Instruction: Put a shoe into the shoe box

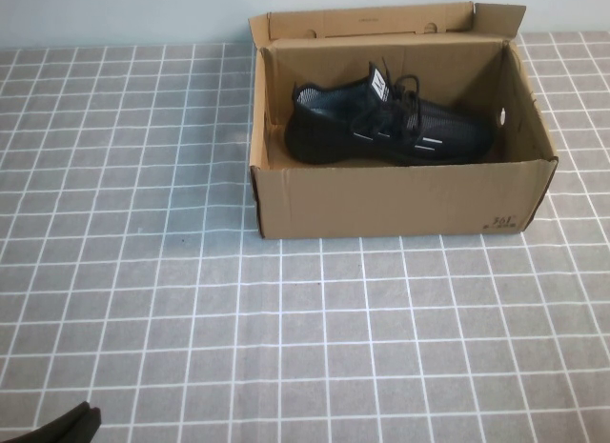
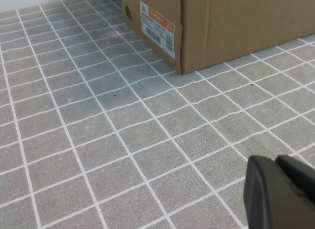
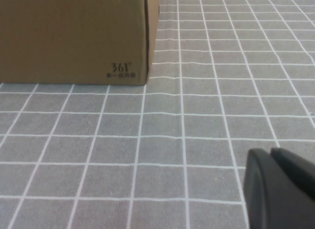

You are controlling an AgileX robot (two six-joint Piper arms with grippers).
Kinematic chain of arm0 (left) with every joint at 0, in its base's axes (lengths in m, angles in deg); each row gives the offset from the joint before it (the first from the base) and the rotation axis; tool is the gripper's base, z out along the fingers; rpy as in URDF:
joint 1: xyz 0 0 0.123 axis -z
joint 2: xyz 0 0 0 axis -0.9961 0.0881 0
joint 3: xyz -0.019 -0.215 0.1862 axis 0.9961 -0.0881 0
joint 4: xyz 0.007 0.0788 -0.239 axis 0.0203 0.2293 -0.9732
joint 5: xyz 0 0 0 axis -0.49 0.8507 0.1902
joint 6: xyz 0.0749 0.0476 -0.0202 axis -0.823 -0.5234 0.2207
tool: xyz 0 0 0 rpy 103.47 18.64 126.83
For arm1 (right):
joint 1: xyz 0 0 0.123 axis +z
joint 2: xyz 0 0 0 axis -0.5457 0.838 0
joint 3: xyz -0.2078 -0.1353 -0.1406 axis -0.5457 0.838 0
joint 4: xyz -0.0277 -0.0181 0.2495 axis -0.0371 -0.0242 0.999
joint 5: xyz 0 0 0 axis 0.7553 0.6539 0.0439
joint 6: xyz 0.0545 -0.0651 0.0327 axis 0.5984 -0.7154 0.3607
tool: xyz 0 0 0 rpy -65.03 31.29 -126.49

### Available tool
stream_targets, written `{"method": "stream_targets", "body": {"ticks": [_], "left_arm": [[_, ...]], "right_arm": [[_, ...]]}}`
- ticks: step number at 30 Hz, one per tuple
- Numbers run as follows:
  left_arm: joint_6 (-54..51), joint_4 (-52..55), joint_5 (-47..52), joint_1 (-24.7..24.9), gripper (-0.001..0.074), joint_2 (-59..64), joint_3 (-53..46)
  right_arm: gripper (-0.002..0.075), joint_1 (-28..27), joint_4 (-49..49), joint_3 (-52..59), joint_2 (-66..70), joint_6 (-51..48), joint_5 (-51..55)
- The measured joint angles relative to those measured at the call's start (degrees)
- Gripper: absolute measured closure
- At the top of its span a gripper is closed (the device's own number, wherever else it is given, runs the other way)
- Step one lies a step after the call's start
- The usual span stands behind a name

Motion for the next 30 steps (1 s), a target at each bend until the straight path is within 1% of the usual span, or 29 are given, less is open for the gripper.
{"method": "stream_targets", "body": {"ticks": [18, 22, 24, 28, 30], "left_arm": [[0.00, 0.51, 0.00, 0.00, 0.0736, 0.00, 0.00], [0.41, 4.36, -0.43, -0.33, 0.0736, -0.04, 0.00], [3.90, 8.68, -1.67, -1.84, 0.0736, -0.57, 0.00], [17.41, 19.87, -3.30, -6.17, 0.0736, -4.45, 0.00], [20.89, 22.11, -2.93, -7.18, 0.0736, -7.19, 0.00]], "right_arm": [[0.0742, 0.00, 0.19, 0.00, 0.00, -0.13, 0.05], [0.0742, 0.00, 0.38, 0.00, 0.00, -0.13, 0.05], [0.0742, 0.00, 0.47, 0.00, 0.00, -0.13, 0.13], [0.0742, 0.00, 0.47, 0.00, 0.00, -0.13, 0.13], [0.0742, 0.00, 0.47, 0.00, 0.00, -0.13, 0.13]]}}
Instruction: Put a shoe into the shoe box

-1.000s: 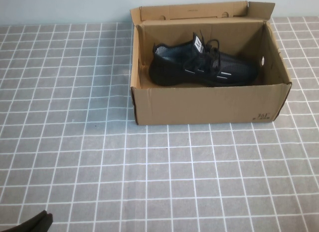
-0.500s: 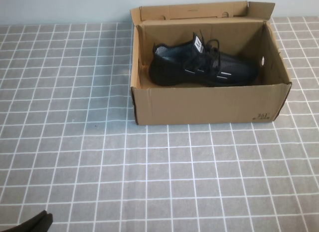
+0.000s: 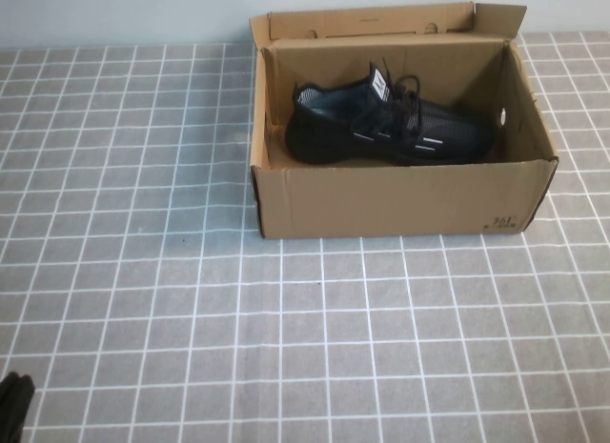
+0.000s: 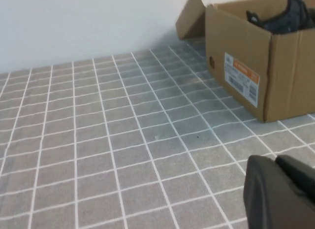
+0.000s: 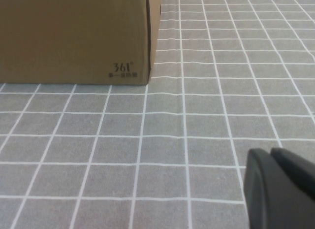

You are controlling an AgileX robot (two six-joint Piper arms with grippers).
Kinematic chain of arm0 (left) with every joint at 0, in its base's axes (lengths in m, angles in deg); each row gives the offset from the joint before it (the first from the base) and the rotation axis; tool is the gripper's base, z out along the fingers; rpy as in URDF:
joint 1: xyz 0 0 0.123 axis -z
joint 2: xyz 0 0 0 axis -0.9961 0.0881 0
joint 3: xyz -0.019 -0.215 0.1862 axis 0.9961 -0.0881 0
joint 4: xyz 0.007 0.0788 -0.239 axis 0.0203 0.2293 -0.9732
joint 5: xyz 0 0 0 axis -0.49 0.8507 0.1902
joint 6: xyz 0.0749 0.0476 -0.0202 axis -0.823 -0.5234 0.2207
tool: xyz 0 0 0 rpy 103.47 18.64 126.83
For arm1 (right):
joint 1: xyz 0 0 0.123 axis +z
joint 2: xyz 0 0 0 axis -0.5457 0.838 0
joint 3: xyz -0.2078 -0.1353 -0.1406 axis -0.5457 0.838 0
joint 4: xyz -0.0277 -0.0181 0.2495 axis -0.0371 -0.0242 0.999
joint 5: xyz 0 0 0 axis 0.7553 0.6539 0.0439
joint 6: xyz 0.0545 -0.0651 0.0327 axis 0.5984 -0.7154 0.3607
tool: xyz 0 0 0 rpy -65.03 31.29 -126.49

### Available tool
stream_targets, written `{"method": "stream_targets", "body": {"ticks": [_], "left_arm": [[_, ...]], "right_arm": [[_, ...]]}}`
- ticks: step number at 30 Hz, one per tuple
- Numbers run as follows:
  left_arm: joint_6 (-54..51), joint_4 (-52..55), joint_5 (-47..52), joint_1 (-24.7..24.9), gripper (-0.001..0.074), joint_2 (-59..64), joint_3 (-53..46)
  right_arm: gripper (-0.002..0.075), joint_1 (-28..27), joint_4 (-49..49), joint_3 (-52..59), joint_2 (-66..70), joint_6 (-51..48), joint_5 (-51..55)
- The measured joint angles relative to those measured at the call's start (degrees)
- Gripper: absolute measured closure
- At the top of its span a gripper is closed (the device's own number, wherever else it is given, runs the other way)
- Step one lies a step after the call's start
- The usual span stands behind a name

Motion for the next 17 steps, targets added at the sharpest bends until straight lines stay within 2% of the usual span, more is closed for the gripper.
{"method": "stream_targets", "body": {"ticks": [7, 12, 17], "left_arm": [[3.44, 1.50, 4.67, -0.81, 0.0736, -1.17, 0.00], [4.05, 1.88, 12.39, -0.94, 0.0736, -1.17, 0.00], [4.08, 1.88, 12.79, -0.94, 0.0736, -1.17, 0.00]], "right_arm": [[0.0742, 0.00, 0.22, 0.03, 0.00, 0.00, 0.00], [0.0742, 0.00, 0.22, 0.03, 0.00, 0.00, 0.13], [0.0742, 0.00, 0.22, 0.03, 0.00, 0.00, 0.13]]}}
